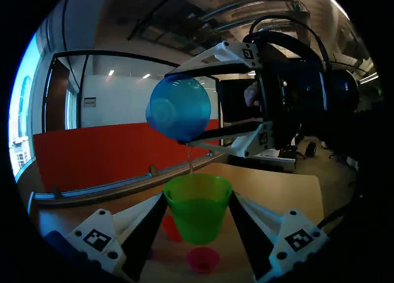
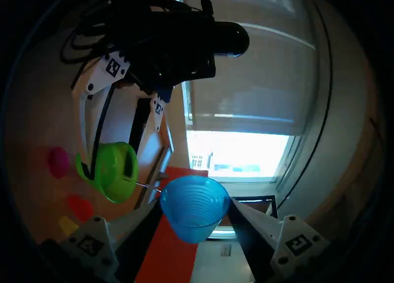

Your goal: Pour water

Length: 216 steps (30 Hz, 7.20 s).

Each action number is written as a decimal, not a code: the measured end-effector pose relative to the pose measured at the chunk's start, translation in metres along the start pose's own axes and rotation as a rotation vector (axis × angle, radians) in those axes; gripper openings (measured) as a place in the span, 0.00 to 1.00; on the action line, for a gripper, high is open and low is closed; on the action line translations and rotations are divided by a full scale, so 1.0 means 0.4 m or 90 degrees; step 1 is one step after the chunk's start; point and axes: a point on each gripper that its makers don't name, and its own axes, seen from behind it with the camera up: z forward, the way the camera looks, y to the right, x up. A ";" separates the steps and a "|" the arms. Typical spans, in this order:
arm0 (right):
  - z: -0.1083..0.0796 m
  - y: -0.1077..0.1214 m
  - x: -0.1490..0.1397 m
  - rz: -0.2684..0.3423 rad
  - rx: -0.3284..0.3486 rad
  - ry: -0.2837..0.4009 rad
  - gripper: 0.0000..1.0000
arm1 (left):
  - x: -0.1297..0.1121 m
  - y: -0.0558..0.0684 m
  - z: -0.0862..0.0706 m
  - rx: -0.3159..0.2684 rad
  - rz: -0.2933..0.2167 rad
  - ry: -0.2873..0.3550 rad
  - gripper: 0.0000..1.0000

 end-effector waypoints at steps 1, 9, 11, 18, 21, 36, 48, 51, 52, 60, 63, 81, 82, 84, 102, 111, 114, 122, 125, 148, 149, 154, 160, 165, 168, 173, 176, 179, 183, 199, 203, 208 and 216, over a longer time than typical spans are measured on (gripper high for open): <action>-0.001 0.000 0.002 0.001 0.000 0.001 0.92 | -0.001 0.000 0.000 0.000 0.000 0.000 0.86; -0.005 -0.001 0.010 0.001 0.000 0.004 0.92 | -0.002 -0.004 0.000 0.003 0.000 0.000 0.86; -0.006 -0.003 0.011 0.002 0.001 0.005 0.92 | -0.001 -0.004 0.000 0.003 0.000 0.000 0.86; -0.007 -0.002 0.013 0.003 -0.003 0.005 0.93 | -0.001 -0.003 0.000 0.003 0.000 0.001 0.86; -0.008 0.000 0.014 0.009 -0.005 0.007 0.93 | -0.001 -0.003 -0.002 0.004 0.000 0.002 0.86; -0.017 -0.009 -0.015 0.181 -0.023 0.011 0.92 | 0.001 -0.006 -0.013 0.007 0.002 0.001 0.86; -0.042 -0.025 -0.018 0.434 -0.038 0.038 0.93 | 0.009 -0.001 -0.015 0.008 0.007 0.000 0.86; -0.048 -0.028 -0.021 0.495 -0.039 0.042 0.93 | 0.013 0.002 -0.016 0.008 0.009 -0.001 0.86; -0.049 -0.030 -0.021 0.515 -0.038 0.043 0.92 | 0.015 0.002 -0.016 0.008 0.010 -0.001 0.86; -0.056 -0.046 -0.025 0.678 -0.022 0.048 0.92 | 0.028 0.005 -0.019 0.010 0.016 0.004 0.86; -0.057 -0.051 -0.028 0.728 -0.017 0.043 0.92 | 0.033 0.004 -0.023 0.012 0.018 0.005 0.86; -0.048 -0.090 -0.053 0.909 0.001 0.011 0.92 | 0.046 -0.011 -0.053 0.025 0.024 0.004 0.86; -0.049 -0.091 -0.052 0.912 0.002 0.011 0.92 | 0.046 -0.013 -0.054 0.026 0.024 0.004 0.86; -0.052 -0.092 -0.049 0.917 0.003 0.011 0.93 | 0.048 -0.017 -0.056 0.028 0.025 0.005 0.86; -0.107 -0.169 -0.068 0.962 0.035 -0.014 0.92 | 0.027 -0.038 -0.055 0.026 0.010 -0.014 0.86; -0.135 -0.250 -0.093 0.957 0.047 -0.042 0.92 | -0.007 -0.055 -0.055 0.032 0.011 -0.035 0.86; -0.144 -0.273 -0.096 0.958 0.052 -0.046 0.93 | -0.024 -0.060 -0.056 0.034 0.008 -0.042 0.86; -0.157 -0.344 -0.092 0.961 0.074 -0.059 0.93 | -0.078 -0.069 -0.060 0.039 0.007 -0.070 0.86; -0.160 -0.371 -0.085 0.960 0.086 -0.063 0.92 | -0.099 -0.066 -0.064 0.039 0.007 -0.081 0.86; -0.192 -0.602 -0.046 0.971 0.192 -0.105 0.93 | -0.296 -0.012 -0.085 0.027 0.013 -0.197 0.87; -0.193 -0.610 -0.044 0.972 0.196 -0.105 0.93 | -0.304 -0.009 -0.086 0.026 0.014 -0.201 0.87; -0.203 -0.657 -0.031 0.973 0.222 -0.111 0.93 | -0.344 0.010 -0.092 0.021 0.024 -0.226 0.87; -0.214 -0.710 -0.018 0.958 0.253 -0.120 0.93 | -0.388 0.028 -0.101 0.015 0.028 -0.255 0.86; -0.218 -0.749 -0.007 0.945 0.276 -0.126 0.93 | -0.428 0.040 -0.111 0.011 0.023 -0.276 0.86; -0.219 -0.771 -0.003 0.938 0.287 -0.133 0.93 | -0.448 0.044 -0.114 0.012 0.026 -0.286 0.86; -0.217 -0.800 0.001 0.931 0.301 -0.140 0.93 | -0.475 0.052 -0.118 0.008 0.028 -0.304 0.86; -0.216 -0.815 0.006 0.926 0.310 -0.142 0.93 | -0.494 0.058 -0.119 0.005 0.024 -0.313 0.86; -0.212 -0.829 0.010 0.921 0.317 -0.144 0.93 | -0.508 0.061 -0.119 0.005 0.020 -0.318 0.86; -0.206 -0.847 0.016 0.920 0.326 -0.146 0.93 | -0.521 0.063 -0.118 0.004 0.014 -0.323 0.86; -0.190 -0.899 0.035 0.912 0.352 -0.151 0.93 | -0.576 0.078 -0.119 -0.003 -0.001 -0.345 0.86; -0.187 -0.908 0.038 0.914 0.356 -0.151 0.93 | -0.581 0.076 -0.119 -0.004 -0.003 -0.347 0.87; -0.183 -0.918 0.043 0.914 0.360 -0.150 0.93 | -0.587 0.073 -0.120 -0.002 -0.007 -0.348 0.87; -0.182 -0.929 0.047 0.913 0.366 -0.152 0.93 | -0.601 0.075 -0.120 -0.004 -0.009 -0.353 0.87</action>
